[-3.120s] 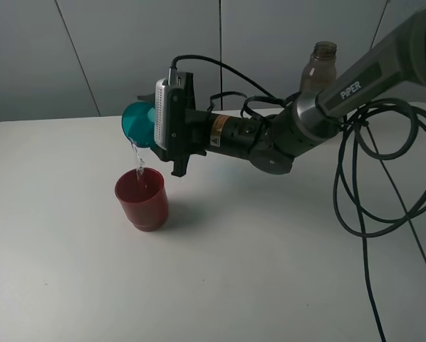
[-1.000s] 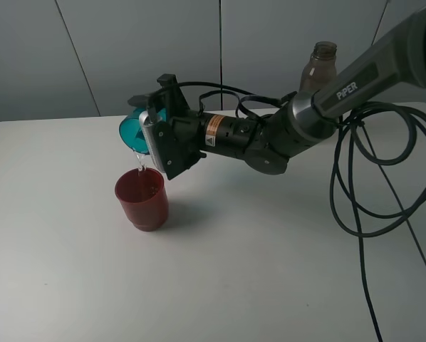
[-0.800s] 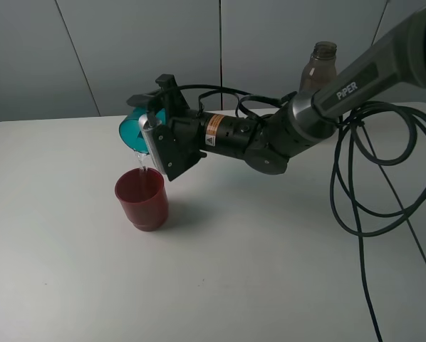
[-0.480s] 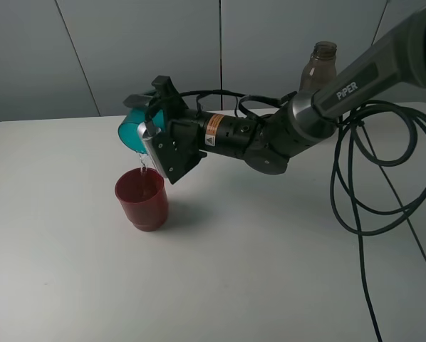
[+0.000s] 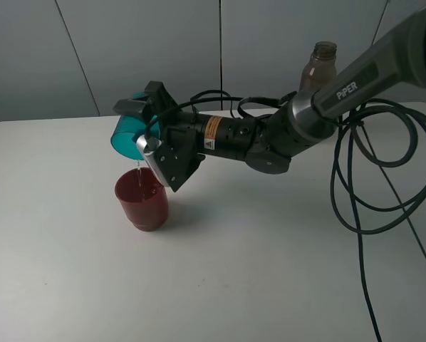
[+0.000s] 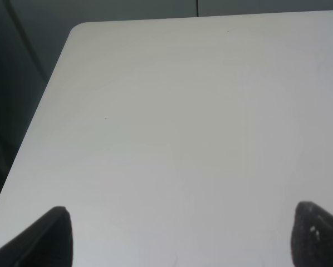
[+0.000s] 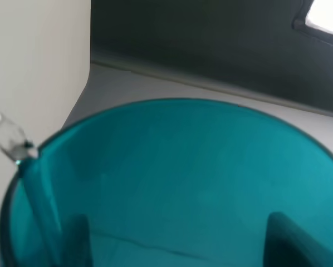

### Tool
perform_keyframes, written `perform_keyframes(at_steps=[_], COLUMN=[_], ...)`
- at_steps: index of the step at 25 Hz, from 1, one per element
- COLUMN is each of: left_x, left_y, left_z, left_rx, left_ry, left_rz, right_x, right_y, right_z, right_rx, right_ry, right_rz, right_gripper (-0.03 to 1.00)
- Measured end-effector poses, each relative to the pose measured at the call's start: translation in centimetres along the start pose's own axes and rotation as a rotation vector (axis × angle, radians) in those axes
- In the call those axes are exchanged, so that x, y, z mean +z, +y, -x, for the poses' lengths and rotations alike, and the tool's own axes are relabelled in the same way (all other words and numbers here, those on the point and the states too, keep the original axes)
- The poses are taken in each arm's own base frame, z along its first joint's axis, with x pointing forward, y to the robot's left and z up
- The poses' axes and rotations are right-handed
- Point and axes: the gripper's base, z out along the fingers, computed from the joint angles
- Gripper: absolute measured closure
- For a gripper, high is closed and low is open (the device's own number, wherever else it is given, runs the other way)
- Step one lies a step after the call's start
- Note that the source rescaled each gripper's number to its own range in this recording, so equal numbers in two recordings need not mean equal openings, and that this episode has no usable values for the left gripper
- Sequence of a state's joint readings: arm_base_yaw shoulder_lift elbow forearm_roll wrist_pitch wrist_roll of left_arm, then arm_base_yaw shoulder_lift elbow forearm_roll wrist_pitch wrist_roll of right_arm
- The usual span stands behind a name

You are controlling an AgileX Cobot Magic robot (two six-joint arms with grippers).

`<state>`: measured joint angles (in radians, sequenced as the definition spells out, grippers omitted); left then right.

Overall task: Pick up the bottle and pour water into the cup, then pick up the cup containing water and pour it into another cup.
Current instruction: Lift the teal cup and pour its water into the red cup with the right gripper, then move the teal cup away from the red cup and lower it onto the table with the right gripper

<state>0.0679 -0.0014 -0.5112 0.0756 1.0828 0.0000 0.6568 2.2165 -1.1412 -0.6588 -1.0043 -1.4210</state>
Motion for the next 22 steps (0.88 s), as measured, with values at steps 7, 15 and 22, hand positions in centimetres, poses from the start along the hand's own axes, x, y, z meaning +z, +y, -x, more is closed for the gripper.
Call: perform_keyframes(at_steps=[7, 15, 22], left_x=[0.0, 0.0, 0.0], left_y=[0.0, 0.0, 0.0], left_z=[0.0, 0.0, 0.0], left_rx=[0.007, 0.007, 0.007], left_ry=[0.0, 0.0, 0.0], left_rz=[0.0, 0.0, 0.0], right_x=[0.0, 0.0, -0.3], right_y=[0.0, 0.6, 1.0], right_z=[0.0, -0.3, -1.3], right_rx=[0.047, 0.584, 1.154], right_ry=[-0.005, 0.048, 0.152], right_rz=[0.004, 0.057, 0.027], right_gripper=[0.92, 0.92, 0.92])
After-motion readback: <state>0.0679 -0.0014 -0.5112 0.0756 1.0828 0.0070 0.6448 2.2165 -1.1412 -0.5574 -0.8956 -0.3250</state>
